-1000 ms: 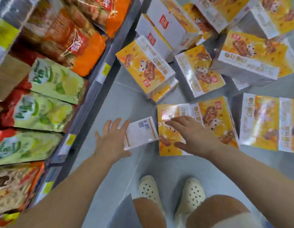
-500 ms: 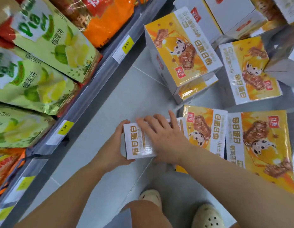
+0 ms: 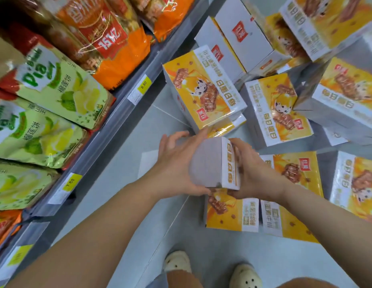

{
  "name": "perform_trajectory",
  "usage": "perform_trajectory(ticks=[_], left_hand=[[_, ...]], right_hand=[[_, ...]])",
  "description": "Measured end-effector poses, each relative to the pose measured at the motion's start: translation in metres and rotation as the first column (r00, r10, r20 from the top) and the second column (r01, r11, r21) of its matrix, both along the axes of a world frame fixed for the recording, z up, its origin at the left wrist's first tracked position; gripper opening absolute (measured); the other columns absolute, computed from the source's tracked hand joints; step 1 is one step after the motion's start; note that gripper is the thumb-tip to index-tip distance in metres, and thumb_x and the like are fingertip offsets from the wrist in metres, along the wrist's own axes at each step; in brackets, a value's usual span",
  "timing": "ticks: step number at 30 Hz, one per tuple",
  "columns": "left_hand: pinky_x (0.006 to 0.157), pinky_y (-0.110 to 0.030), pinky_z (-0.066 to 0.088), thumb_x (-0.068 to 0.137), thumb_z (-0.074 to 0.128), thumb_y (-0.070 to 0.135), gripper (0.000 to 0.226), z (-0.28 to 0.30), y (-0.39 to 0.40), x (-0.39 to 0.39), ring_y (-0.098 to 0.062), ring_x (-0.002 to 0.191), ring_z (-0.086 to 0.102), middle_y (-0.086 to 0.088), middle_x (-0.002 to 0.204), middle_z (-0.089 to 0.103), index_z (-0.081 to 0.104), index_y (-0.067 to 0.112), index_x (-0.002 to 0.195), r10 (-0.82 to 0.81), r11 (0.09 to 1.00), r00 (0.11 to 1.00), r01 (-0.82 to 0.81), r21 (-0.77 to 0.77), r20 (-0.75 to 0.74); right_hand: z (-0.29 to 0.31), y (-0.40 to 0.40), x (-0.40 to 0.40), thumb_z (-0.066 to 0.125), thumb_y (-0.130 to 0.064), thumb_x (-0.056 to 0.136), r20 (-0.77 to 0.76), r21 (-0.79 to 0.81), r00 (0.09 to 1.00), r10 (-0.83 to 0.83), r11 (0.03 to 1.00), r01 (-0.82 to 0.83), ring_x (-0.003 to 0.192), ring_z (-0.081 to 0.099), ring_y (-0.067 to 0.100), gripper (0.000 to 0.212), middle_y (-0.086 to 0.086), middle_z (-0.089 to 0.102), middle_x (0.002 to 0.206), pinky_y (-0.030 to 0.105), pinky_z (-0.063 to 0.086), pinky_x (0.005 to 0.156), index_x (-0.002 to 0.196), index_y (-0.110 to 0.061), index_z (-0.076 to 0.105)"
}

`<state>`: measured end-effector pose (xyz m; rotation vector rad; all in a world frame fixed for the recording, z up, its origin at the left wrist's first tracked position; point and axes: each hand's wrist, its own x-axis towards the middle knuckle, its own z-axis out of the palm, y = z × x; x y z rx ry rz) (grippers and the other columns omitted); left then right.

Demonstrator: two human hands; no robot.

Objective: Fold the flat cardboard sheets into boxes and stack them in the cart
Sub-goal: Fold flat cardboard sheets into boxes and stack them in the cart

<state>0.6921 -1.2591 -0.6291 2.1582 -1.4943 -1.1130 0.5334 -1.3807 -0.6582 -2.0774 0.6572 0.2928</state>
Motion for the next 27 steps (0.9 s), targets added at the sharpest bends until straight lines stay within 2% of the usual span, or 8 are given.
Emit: perform_trajectory(ticks=[3, 6, 12, 15, 18, 22, 25, 27], left_hand=[[0.111, -0.051, -0.016, 0.048, 0.082, 0.051, 0.134, 0.038, -0.003, 0.008, -0.012, 0.137, -0.023, 0.013, 0.152, -0.011, -0.038, 0.054, 0.106, -0.146, 0.979, 0.983, 0.128, 0.156, 0.109], [0.108, -0.055, -0.014, 0.048, 0.082, 0.052, 0.139, 0.078, 0.015, 0.021, -0.018, 0.136, -0.030, 0.009, 0.150, -0.028, -0.047, 0.048, 0.101, -0.186, 0.948, 0.945, 0.102, 0.301, 0.267], [0.116, -0.041, 0.004, 0.052, 0.083, 0.043, 0.137, 0.188, 0.056, 0.016, -0.005, 0.130, -0.031, 0.017, 0.145, -0.025, -0.039, 0.041, 0.112, -0.119, 0.945, 0.979, 0.061, 0.321, 0.165], [0.114, -0.034, 0.008, 0.055, 0.085, 0.033, 0.137, 0.252, 0.069, 0.003, -0.002, 0.133, -0.021, 0.014, 0.148, -0.009, -0.030, 0.034, 0.129, -0.020, 0.967, 0.998, 0.002, 0.257, 0.065], [0.111, -0.030, 0.017, 0.044, 0.075, 0.046, 0.127, 0.322, 0.085, -0.003, -0.012, 0.134, 0.004, 0.004, 0.141, 0.014, -0.002, 0.023, 0.143, 0.043, 0.977, 0.997, -0.054, 0.208, 0.059], [0.095, -0.020, 0.016, 0.037, 0.065, 0.045, 0.111, 0.403, 0.110, -0.009, 0.004, 0.106, 0.009, 0.012, 0.118, 0.019, 0.019, 0.027, 0.137, 0.133, 0.986, 0.985, -0.143, 0.090, 0.105], [0.093, -0.020, 0.017, 0.050, 0.078, 0.026, 0.103, 0.454, 0.133, -0.013, 0.005, 0.102, 0.006, 0.014, 0.114, 0.019, 0.023, 0.028, 0.137, 0.200, 0.979, 0.968, -0.205, 0.019, 0.151], [0.099, -0.026, 0.023, 0.054, 0.079, 0.019, 0.100, 0.479, 0.147, -0.013, 0.000, 0.110, 0.010, 0.013, 0.116, 0.021, 0.023, 0.027, 0.137, 0.239, 0.970, 0.948, -0.242, -0.012, 0.209]], right_hand=[[0.042, -0.010, -0.020, 0.079, -0.040, 0.046, 0.029, 0.134, 0.995, -0.097, 0.987, 0.092, 0.108, 0.051, -0.006, 0.098, -0.008, 0.051, 0.114, 0.008, 0.039, 0.094, 0.116, -0.060, 0.013], [0.094, -0.017, -0.039, 0.086, -0.018, 0.049, 0.056, 0.112, 0.993, -0.099, 0.989, 0.092, 0.098, 0.041, -0.029, 0.098, -0.026, 0.040, 0.109, -0.007, 0.032, 0.080, 0.114, -0.049, 0.019], [0.218, -0.009, -0.069, 0.080, 0.004, 0.059, 0.075, 0.297, 0.984, -0.160, 0.946, 0.131, 0.083, 0.042, -0.033, 0.084, -0.025, 0.034, 0.107, -0.007, 0.036, 0.070, 0.107, -0.038, 0.026], [0.288, 0.005, -0.074, 0.077, -0.035, 0.046, 0.083, 0.255, 0.988, -0.127, 0.961, 0.102, 0.103, 0.037, -0.030, 0.090, -0.024, 0.032, 0.120, -0.003, 0.037, 0.082, 0.118, -0.038, 0.022], [0.354, 0.015, -0.076, 0.073, -0.044, 0.044, 0.084, 0.251, 0.994, -0.077, 0.966, 0.053, 0.113, 0.033, -0.026, 0.100, -0.029, 0.031, 0.127, 0.002, 0.036, 0.090, 0.124, -0.040, 0.014], [0.422, 0.030, -0.072, 0.082, -0.025, 0.053, 0.132, 0.212, 0.991, 0.035, 0.975, -0.063, 0.117, 0.015, -0.033, 0.116, -0.053, 0.007, 0.122, -0.009, 0.021, 0.090, 0.130, -0.038, -0.005], [0.464, 0.042, -0.068, 0.084, -0.005, 0.058, 0.123, 0.187, 0.992, 0.015, 0.982, -0.038, 0.123, 0.019, -0.018, 0.129, -0.039, 0.006, 0.131, -0.009, 0.027, 0.087, 0.120, -0.052, -0.019], [0.495, 0.051, -0.059, 0.086, -0.007, 0.055, 0.148, 0.145, 0.988, 0.035, 0.988, -0.056, 0.131, 0.023, -0.004, 0.133, -0.027, 0.013, 0.139, 0.006, 0.037, 0.097, 0.123, -0.058, -0.016]])
